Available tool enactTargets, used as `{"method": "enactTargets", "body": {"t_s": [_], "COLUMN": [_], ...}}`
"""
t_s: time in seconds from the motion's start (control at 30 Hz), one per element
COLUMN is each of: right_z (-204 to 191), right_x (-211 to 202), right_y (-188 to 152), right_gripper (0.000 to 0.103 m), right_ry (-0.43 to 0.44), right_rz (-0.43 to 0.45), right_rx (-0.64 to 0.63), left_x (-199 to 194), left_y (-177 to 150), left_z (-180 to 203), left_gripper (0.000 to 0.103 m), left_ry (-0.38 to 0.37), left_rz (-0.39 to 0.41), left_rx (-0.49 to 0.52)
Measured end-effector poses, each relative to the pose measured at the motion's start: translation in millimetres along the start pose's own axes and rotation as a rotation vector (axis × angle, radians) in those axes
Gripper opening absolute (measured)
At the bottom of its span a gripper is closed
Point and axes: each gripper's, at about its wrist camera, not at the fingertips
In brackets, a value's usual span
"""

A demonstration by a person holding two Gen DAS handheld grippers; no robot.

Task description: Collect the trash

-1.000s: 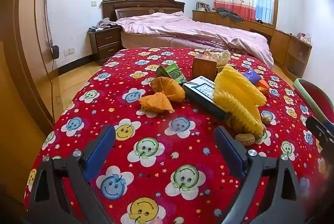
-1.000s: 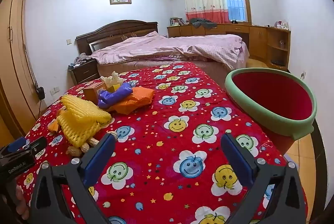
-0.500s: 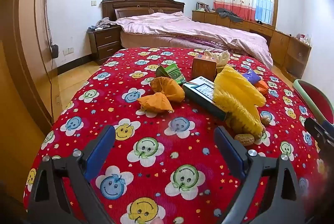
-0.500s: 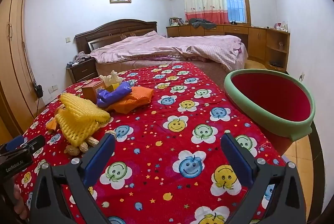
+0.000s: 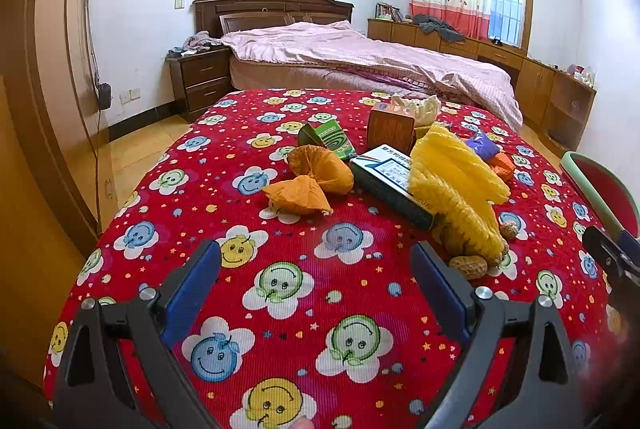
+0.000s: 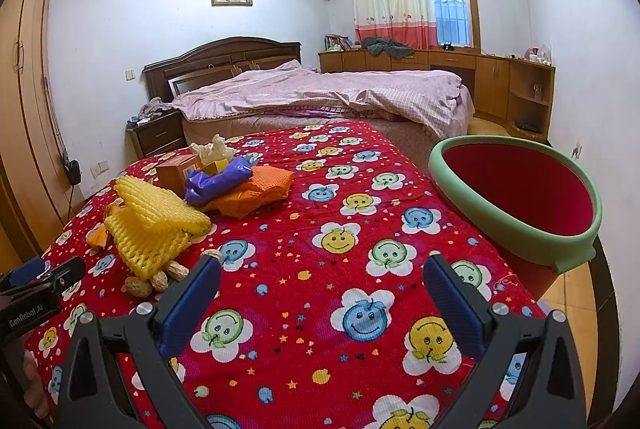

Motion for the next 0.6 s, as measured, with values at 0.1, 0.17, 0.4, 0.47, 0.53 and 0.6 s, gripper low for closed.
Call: {"method": "enactTargets", "body": {"t_s": [0.1,0.17,0.4,0.47,0.53,0.6], "right_z": [7,5,4,3,3,4], "right_x": [1,0,-1,2,2,3], "right_y": [2,4,2,1,1,2], "right_gripper": [0.103,0.103,0.103,0.103,0.103,0.103], "right_ry": [-0.006,-0.008,-0.011,-0.013,-0.013,-0.015], "right_rz": [-0.002,-0.006,-0.007,-0.006,-0.005,-0.003], "right_rx": [-0.002,-0.001,-0.004,-0.005,-0.006,-0.007], "left_x": [-2,-3,-4,-4,-2,-2], "left_y": [-1,-1,-1,-1,0,0], "left_z": [5,9,7,8,4,4], "left_gripper": [0.095,0.095,0.095,0.095,0.095,0.095], "left_ry": [-0.004,-0.008,-0.012,-0.014,-0.020,-0.022], "left_rz": [0.001,0.000,-0.001,-0.001,-0.002,-0.001], "left_rx": [-0.001,-0.001,-0.005,-0.005,-0.009,-0.010]}}
Point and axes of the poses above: each gripper's, at about its wrist camera, not at the fingertips, and x roughly the way its jaws point, z to its right, y to its top, and after that the axes turned 9 degrees about x, right-handed
